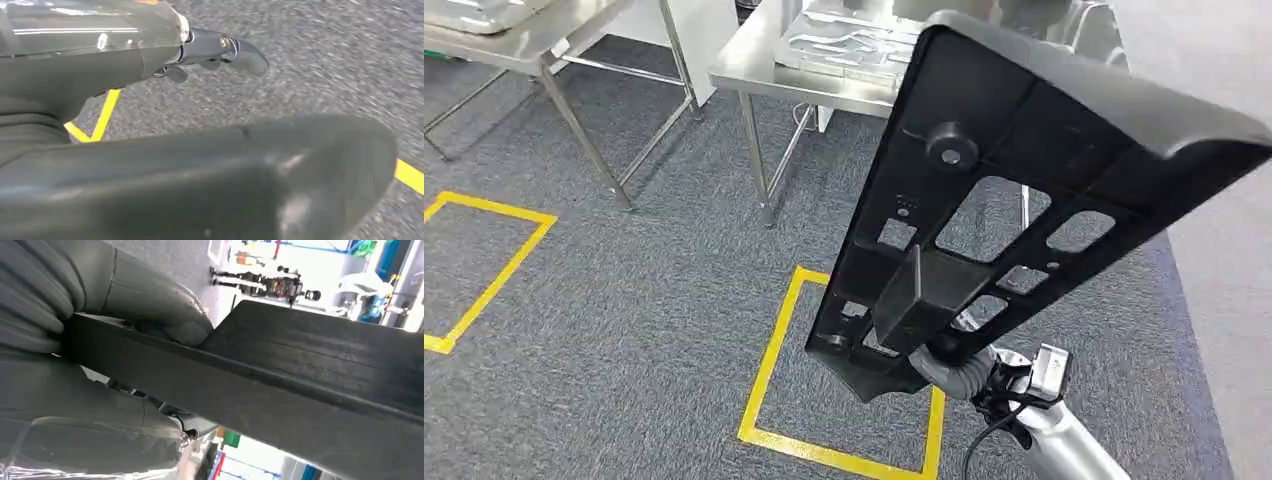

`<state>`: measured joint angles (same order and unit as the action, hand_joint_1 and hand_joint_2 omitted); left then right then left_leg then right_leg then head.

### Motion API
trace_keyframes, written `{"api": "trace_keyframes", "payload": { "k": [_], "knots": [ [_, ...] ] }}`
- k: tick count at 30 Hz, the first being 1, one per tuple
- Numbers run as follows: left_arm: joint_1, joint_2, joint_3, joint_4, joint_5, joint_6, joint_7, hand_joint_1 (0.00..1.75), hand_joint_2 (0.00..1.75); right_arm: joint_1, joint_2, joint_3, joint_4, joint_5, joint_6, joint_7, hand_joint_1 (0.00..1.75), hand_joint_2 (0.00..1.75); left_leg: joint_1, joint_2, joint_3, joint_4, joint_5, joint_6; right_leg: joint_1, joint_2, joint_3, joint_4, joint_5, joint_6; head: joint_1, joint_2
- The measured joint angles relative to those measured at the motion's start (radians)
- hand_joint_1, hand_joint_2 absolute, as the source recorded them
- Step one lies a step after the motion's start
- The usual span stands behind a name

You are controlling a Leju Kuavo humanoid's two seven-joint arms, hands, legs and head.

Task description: Take the parts from the cabinet and place them on the table.

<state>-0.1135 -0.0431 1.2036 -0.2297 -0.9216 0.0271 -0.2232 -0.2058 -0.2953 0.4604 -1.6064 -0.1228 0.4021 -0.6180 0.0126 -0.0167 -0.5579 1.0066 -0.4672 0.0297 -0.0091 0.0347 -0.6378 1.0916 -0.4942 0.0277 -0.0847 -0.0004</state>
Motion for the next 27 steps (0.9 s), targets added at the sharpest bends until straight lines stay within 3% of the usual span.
{"api": "trace_keyframes", "payload": {
  "k": [2,3,4,5,7,8,9,12,13,15,16,18,19,20,21,23,24,27],
  "knots": [
    [0.005,0.001,0.000,0.000,0.000,0.000,0.000,0.00,0.00,0.004,0.004,0.000,0.000,0.000,0.000,0.000,1.75,1.75,-0.005,0.022,-0.001,0.000,-0.001,0.003,-0.006,-0.023,-0.075,0.156,-0.070,0.005,0.000,0.000],
    [0.006,0.001,0.000,0.000,-0.001,0.000,0.000,0.00,0.00,0.010,0.004,0.000,0.000,0.000,-0.001,0.000,1.75,1.75,-0.006,0.033,-0.001,0.001,-0.003,0.005,-0.007,-0.026,-0.104,0.214,-0.086,0.007,0.000,0.000],
    [0.006,0.002,0.000,0.000,-0.004,0.000,0.000,0.00,0.00,0.017,0.004,0.000,0.000,0.000,-0.001,0.000,1.75,1.75,-0.007,0.043,0.000,0.001,-0.004,0.004,-0.008,-0.029,-0.112,0.230,-0.080,0.008,0.000,0.000],
    [0.007,0.002,0.000,0.000,-0.008,0.000,0.001,0.00,0.00,0.022,0.004,0.000,0.000,0.000,-0.001,0.000,1.75,1.75,-0.007,0.053,0.001,0.001,-0.005,0.004,-0.008,-0.031,-0.096,0.196,-0.051,0.007,0.000,0.000],
    [0.006,0.001,-0.001,0.000,-0.009,-0.001,0.001,0.00,0.00,0.024,0.004,0.000,-0.002,0.000,-0.003,-0.001,1.75,1.75,-0.008,0.073,0.007,0.001,-0.010,0.000,-0.006,-0.052,-0.011,0.033,0.031,-0.001,0.000,0.000],
    [0.005,0.001,-0.002,0.000,-0.009,-0.002,0.001,0.00,0.00,0.024,0.004,-0.001,-0.006,0.000,-0.003,-0.001,1.75,1.75,-0.010,0.082,0.011,0.001,-0.013,-0.003,0.000,-0.098,0.035,-0.050,0.056,-0.010,0.000,0.000],
    [0.006,0.001,-0.002,0.000,-0.009,-0.002,0.001,0.00,0.00,0.022,0.004,-0.002,-0.009,0.000,-0.003,-0.002,1.75,1.75,-0.018,0.090,0.012,0.004,-0.018,-0.011,0.017,-0.137,0.045,-0.078,0.041,-0.016,0.000,0.000],
    [0.006,0.001,-0.002,0.000,-0.009,-0.004,0.003,0.00,0.00,0.025,0.004,-0.006,-0.014,0.000,-0.002,-0.003,1.75,1.75,-0.017,0.122,0.019,-0.002,-0.023,-0.023,0.018,-0.092,0.038,-0.076,0.044,-0.028,0.000,0.000],
    [0.004,0.001,-0.002,0.000,-0.009,-0.010,0.003,0.00,0.00,0.025,0.004,-0.010,-0.014,0.000,0.001,-0.003,1.75,1.75,-0.018,0.127,0.023,-0.001,-0.028,-0.032,0.011,-0.080,0.043,-0.086,0.050,-0.037,0.000,0.000],
    [0.002,0.001,-0.002,0.000,-0.008,-0.023,0.006,0.00,0.00,0.020,0.003,-0.010,-0.016,0.003,0.009,-0.007,1.75,1.75,-0.011,0.050,0.001,0.055,-0.068,-0.041,0.006,-0.069,0.048,-0.093,0.051,-0.047,0.000,0.000],
    [0.004,0.001,-0.002,0.000,-0.009,-0.031,0.011,0.00,0.00,0.017,0.000,-0.010,-0.016,0.006,0.012,-0.010,1.75,1.75,-0.011,0.032,-0.037,0.132,-0.107,-0.043,0.006,-0.063,0.048,-0.093,0.049,-0.053,0.000,0.000],
    [0.010,0.001,-0.002,0.000,-0.009,-0.037,0.013,0.00,0.00,0.020,0.000,-0.010,-0.016,0.017,0.014,-0.016,1.75,1.75,-0.011,0.024,-0.122,0.293,-0.164,-0.047,0.010,-0.046,0.050,-0.092,0.047,-0.056,0.000,0.000],
    [0.012,0.001,-0.002,0.000,-0.009,-0.038,0.013,0.00,0.00,0.022,0.000,-0.010,-0.016,0.019,0.014,-0.018,1.75,1.75,-0.011,0.024,-0.144,0.322,-0.158,-0.047,0.011,-0.038,0.051,-0.091,0.046,-0.056,0.000,0.000],
    [0.013,0.001,-0.002,0.000,-0.010,-0.039,0.013,0.00,0.00,0.023,0.000,-0.010,-0.016,0.020,0.014,-0.020,1.75,1.75,-0.011,0.024,-0.141,0.299,-0.127,-0.047,0.011,-0.032,0.054,-0.091,0.044,-0.056,0.000,0.000],
    [0.012,0.001,-0.002,0.000,-0.010,-0.040,0.013,0.00,0.00,0.023,0.000,-0.010,-0.016,0.020,0.014,-0.021,1.75,1.75,-0.011,0.024,-0.117,0.238,-0.083,-0.045,0.011,-0.026,0.059,-0.090,0.040,-0.053,0.000,0.000],
    [0.011,0.002,-0.002,0.000,-0.012,-0.042,0.012,0.00,0.00,0.023,0.000,-0.011,-0.016,0.020,0.013,-0.022,1.75,1.75,-0.010,0.018,-0.036,0.059,0.010,-0.036,0.010,-0.019,0.072,-0.087,0.030,-0.047,0.000,0.000],
    [0.010,0.002,-0.002,0.000,-0.012,-0.042,0.011,0.00,0.00,0.022,0.000,-0.011,-0.016,0.021,0.013,-0.022,1.75,1.75,-0.014,0.007,-0.019,0.022,-0.003,-0.030,0.016,-0.016,0.073,-0.083,0.025,-0.041,0.000,0.000],
    [0.009,0.003,-0.002,0.000,-0.012,-0.045,0.008,0.00,0.00,0.024,0.000,-0.013,-0.017,0.024,0.013,-0.023,1.75,1.75,-0.016,0.009,-0.018,0.007,-0.004,-0.008,0.011,-0.009,0.071,-0.070,0.032,-0.024,0.000,0.000]
  ]
}}
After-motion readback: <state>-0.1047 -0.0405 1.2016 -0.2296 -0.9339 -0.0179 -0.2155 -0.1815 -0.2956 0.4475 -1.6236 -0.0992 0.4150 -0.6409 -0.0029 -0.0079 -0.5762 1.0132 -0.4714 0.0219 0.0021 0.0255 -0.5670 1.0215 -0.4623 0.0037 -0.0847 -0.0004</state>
